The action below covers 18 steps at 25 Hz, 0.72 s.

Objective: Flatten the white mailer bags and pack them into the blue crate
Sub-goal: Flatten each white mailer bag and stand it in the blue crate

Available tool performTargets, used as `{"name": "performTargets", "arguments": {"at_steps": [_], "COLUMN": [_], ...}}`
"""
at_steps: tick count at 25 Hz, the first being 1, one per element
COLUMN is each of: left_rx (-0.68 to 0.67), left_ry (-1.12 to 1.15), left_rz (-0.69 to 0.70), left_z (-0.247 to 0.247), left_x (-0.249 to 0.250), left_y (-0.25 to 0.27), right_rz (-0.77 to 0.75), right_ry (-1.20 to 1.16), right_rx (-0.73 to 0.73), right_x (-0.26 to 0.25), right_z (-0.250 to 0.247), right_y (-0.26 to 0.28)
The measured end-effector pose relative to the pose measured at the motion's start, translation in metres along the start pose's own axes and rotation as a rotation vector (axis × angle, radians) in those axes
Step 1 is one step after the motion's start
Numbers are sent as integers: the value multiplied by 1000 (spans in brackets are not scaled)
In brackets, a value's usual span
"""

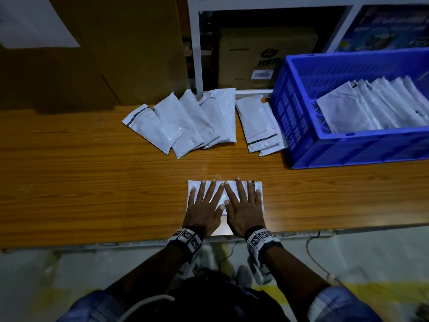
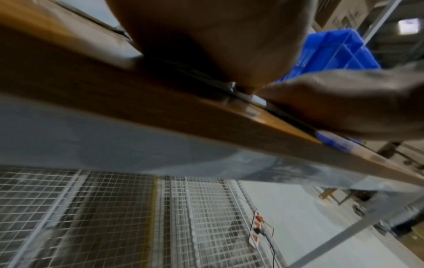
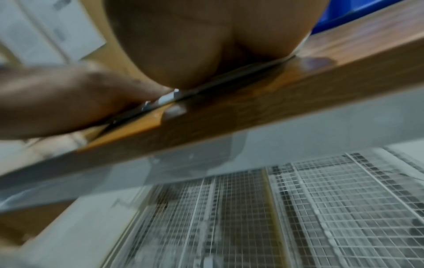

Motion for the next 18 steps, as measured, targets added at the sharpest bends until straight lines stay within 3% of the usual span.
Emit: {"name": "performTargets", "arguments": {"at_steps": [6, 12, 18], "left_rx": [48, 20, -17], "left_ry": [-27, 8, 111], "left_rz": [-43, -99, -138], "left_z": [-4, 0, -1], "left_x": [1, 1, -1], "left_y": [8, 9, 9], "right_rz": [-13, -27, -107], "right_ry": [-1, -59, 165], "right_rx": [-55, -273, -203], "right_x": [0, 0, -6], "right_z": [-1, -13, -51], "right_y": [-4, -9, -30]}}
Point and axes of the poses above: each hand's wrist, its own y-axis away from the middle knuckle, its own z-axis out of the palm, x = y × z, the point moved 8 cm from there along -y, towards the middle knuckle, and after that the axes turned 1 degree about z, right-handed, at the moved point
